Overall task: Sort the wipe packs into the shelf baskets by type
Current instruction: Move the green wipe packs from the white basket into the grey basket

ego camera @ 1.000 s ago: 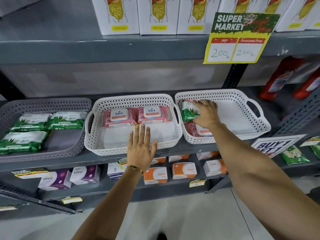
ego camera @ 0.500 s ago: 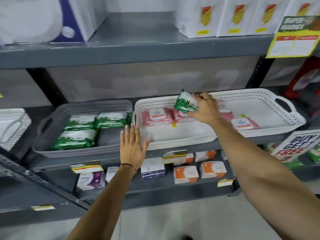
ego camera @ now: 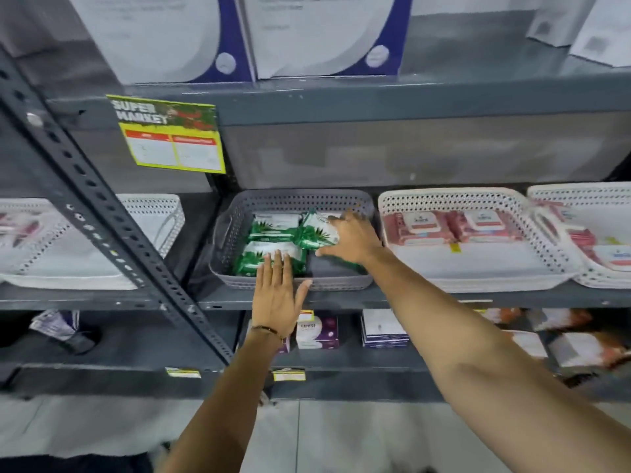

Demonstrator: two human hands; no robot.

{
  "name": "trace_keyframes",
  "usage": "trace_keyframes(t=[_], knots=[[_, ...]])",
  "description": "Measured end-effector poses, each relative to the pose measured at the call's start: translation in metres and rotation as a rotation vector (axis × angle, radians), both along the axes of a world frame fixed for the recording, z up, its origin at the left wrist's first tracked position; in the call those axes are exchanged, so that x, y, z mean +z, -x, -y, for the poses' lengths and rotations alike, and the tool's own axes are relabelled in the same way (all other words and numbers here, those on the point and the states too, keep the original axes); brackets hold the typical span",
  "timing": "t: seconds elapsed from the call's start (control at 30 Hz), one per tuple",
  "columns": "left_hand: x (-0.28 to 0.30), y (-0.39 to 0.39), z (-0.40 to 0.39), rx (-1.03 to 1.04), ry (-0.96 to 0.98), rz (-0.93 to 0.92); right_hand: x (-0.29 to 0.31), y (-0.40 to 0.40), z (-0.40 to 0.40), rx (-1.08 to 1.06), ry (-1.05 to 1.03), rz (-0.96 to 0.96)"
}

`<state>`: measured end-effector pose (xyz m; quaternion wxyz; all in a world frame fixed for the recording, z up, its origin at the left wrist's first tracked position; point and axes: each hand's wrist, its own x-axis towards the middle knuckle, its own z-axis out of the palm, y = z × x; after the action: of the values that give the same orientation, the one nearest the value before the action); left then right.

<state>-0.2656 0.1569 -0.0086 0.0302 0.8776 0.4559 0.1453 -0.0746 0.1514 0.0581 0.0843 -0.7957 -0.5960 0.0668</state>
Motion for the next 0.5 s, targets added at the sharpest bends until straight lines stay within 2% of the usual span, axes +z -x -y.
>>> trace_keyframes(t=[0.2,0.33,0.5], knots=[[-0.005,-0.007,0.004,-0.01,-0.017,0.031,-0.029,0.003,-0.002,-0.061,0.091,-0.147],[-0.004,-0.034,0.02,-0.083,-0.028,0.032,-0.021,-0.023,0.015,-0.049,-0.093,-0.256],[-0.001,-0.097,0.053,-0.173,-0.044,0.031,-0.006,-0.087,0.061,-0.166,-0.352,-0.247]])
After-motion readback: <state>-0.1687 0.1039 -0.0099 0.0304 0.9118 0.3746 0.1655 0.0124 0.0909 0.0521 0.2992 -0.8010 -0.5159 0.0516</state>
